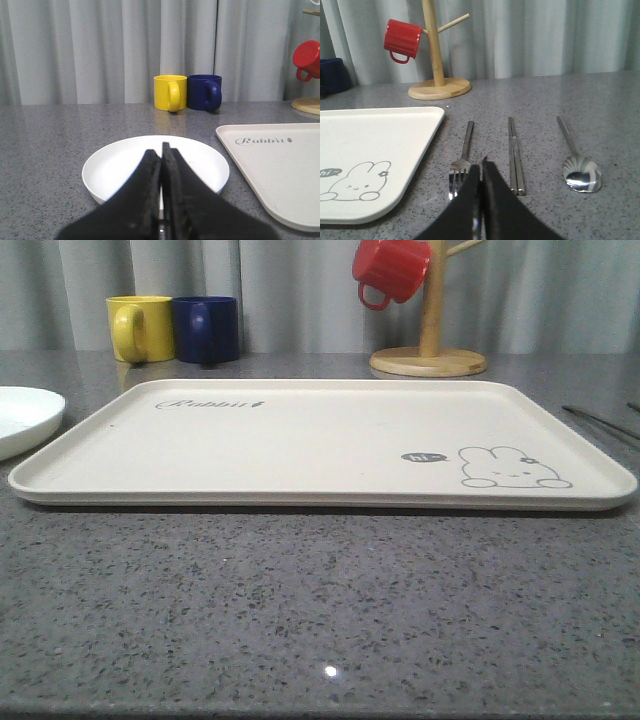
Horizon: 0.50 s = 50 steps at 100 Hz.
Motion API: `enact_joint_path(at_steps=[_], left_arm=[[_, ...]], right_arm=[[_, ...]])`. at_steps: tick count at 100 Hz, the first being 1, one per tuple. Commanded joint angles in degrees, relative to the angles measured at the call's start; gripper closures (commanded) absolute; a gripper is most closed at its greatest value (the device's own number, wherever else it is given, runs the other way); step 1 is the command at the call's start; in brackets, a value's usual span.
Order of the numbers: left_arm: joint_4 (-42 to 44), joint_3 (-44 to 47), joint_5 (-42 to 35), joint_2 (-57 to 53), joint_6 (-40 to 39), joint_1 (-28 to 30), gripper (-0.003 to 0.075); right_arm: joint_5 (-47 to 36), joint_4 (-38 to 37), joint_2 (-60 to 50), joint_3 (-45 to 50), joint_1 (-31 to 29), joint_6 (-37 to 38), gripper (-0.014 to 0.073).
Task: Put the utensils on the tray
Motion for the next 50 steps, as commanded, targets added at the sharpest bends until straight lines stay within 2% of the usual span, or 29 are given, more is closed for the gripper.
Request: enact_joint_path(at_steps=[1, 34, 50], left_arm=[[-0.1, 2.5, -4.8, -2.0, -0.5, 0.1, 0.0738], [-0.1, 0.9, -4.9, -2.0, -0.5, 0.1, 0.0738], [-2.3, -7.1, 2.7, -0.4, -0.5, 0.1, 0.0738]], right_arm=[[-5.3, 0.1, -1.0, -1.1, -0.3, -0.4, 0.0671], [-5.3, 0.1, -1.0, -1.1, -0.3, -0.4, 0.0671], [-5.3, 0.1, -1.0, -1.1, -0.3, -0.4, 0.0671]])
